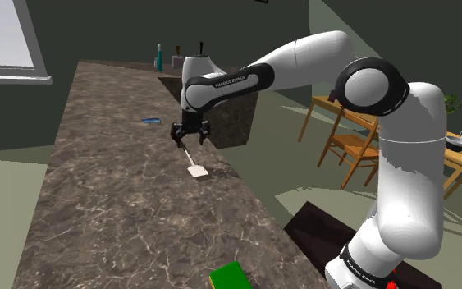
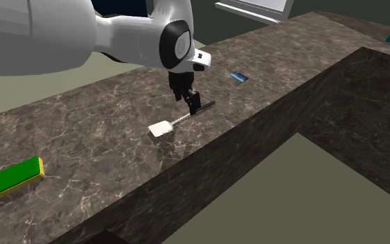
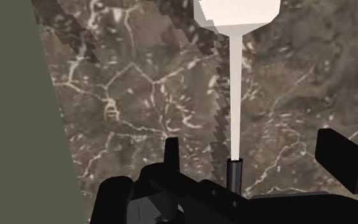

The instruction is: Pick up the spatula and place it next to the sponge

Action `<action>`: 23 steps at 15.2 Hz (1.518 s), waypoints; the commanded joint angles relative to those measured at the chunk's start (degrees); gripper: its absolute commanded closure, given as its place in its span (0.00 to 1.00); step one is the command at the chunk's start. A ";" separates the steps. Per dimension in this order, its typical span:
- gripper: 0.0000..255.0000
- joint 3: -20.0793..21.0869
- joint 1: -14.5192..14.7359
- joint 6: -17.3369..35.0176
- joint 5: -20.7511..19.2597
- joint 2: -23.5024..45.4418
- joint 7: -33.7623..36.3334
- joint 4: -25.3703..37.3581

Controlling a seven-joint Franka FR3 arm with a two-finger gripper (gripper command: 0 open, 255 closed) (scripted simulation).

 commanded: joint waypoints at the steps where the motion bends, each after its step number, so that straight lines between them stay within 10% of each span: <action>1: 0.00 -0.10 0.28 0.81 -0.27 1.45 0.51 0.60; 14: 0.00 -0.33 0.33 4.09 -0.68 3.51 0.76 -0.64; 15: 1.00 -0.33 0.33 4.09 -0.68 3.51 0.76 -0.64; 23: 1.00 -0.33 0.33 4.09 -0.68 3.51 0.76 -0.64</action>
